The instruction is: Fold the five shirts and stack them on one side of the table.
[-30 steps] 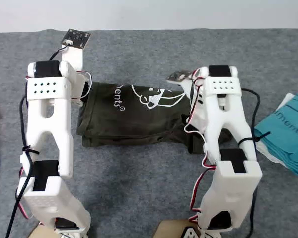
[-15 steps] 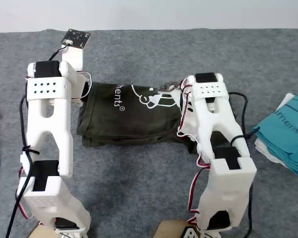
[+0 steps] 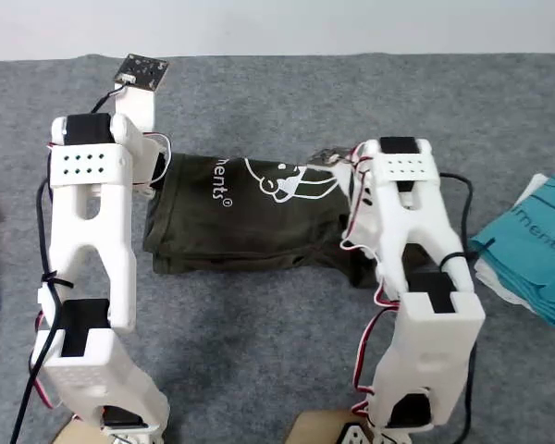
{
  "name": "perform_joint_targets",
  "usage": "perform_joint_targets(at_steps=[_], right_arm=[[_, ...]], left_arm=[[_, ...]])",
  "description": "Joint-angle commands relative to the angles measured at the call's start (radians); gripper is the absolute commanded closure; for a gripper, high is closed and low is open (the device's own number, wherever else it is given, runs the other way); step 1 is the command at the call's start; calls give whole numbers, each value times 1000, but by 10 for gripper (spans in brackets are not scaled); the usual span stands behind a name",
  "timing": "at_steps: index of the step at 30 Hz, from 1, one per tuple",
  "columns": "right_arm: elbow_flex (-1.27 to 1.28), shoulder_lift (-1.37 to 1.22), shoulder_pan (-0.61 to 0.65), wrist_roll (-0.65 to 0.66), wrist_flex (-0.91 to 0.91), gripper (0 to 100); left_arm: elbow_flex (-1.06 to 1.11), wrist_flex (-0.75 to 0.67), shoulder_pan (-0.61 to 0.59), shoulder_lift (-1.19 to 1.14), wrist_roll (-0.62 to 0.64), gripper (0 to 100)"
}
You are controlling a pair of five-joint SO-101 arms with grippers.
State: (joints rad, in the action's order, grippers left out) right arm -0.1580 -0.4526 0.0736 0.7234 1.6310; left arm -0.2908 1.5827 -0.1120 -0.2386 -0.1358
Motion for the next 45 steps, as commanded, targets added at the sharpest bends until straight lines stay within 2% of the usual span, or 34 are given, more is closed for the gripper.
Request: perform_joint_targets(at_steps=[1, 5, 9, 15, 18, 21, 25, 35, 45], right_arm=[[-94, 13, -36, 12, 4, 954], [-167, 10, -48, 17, 2, 987], [-206, 5, -47, 83, -8, 986], [-224, 7, -47, 77, -2, 984], [-226, 15, -41, 0, 65, 976], [-226, 15, -28, -66, 156, 908], [-221, 24, -19, -180, 163, 867], [-190, 24, 82, -264, 159, 868], [-149, -65, -1, -261, 134, 870]], left_arm=[[-7, -14, 3, 61, -8, 997], [-7, -14, 5, 61, -8, 997], [-7, -14, 5, 60, -8, 997], [-7, -14, -2, 55, -8, 997], [-7, -14, -3, 55, -8, 997], [-7, -15, -2, 55, -8, 997], [-7, -15, 3, 54, -8, 997], [-7, -15, 5, 54, -8, 997], [-5, -15, -3, 54, -8, 997]])
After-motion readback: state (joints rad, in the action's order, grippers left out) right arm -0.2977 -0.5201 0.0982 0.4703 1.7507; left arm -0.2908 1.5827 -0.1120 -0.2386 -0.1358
